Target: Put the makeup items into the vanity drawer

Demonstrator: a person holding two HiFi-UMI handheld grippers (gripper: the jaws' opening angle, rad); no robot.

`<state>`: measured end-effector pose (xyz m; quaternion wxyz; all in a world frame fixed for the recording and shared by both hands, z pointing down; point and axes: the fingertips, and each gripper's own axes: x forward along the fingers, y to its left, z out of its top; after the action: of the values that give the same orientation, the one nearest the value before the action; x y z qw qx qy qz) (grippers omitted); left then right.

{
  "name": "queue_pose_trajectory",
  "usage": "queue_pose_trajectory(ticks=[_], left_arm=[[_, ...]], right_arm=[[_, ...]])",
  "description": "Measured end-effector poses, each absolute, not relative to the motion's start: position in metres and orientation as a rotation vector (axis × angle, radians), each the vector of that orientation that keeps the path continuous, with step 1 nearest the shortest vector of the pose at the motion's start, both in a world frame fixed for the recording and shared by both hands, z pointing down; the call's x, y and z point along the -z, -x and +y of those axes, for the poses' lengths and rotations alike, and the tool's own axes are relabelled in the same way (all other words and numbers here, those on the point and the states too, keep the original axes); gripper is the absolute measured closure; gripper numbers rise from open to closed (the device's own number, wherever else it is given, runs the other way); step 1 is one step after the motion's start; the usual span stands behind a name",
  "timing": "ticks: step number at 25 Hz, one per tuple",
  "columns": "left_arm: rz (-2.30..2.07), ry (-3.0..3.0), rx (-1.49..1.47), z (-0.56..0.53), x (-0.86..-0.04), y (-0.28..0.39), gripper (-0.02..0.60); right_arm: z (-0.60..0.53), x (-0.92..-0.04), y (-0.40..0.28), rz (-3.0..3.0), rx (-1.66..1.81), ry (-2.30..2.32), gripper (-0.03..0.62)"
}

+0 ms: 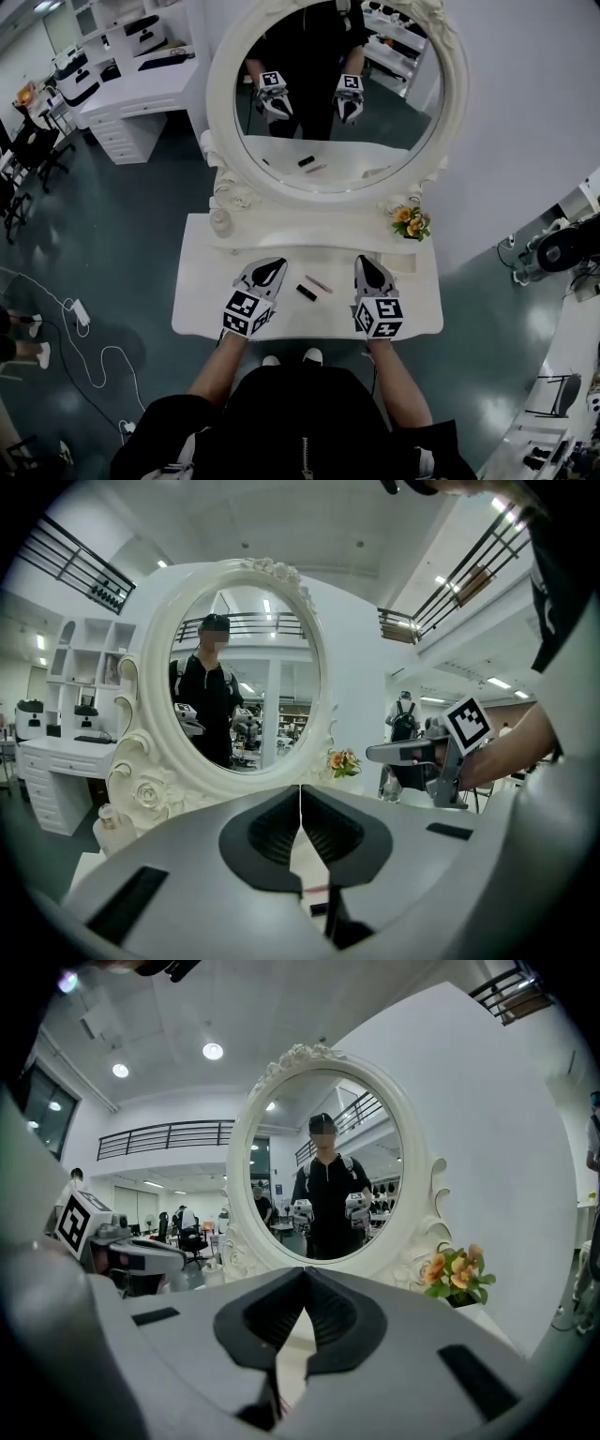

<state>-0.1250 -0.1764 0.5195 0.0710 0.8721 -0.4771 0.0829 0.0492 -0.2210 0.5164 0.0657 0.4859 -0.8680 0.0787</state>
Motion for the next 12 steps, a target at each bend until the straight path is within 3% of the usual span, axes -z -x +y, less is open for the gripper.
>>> queue_pose_trajectory(ticks=[12], left_arm=[[-1.473, -2.519, -0.295, -0.165, -0.550, 0.128, 0.560]], right_arm=[[-0.216, -0.563, -0.047, -2.590, -0.320, -1.361, 0.591]])
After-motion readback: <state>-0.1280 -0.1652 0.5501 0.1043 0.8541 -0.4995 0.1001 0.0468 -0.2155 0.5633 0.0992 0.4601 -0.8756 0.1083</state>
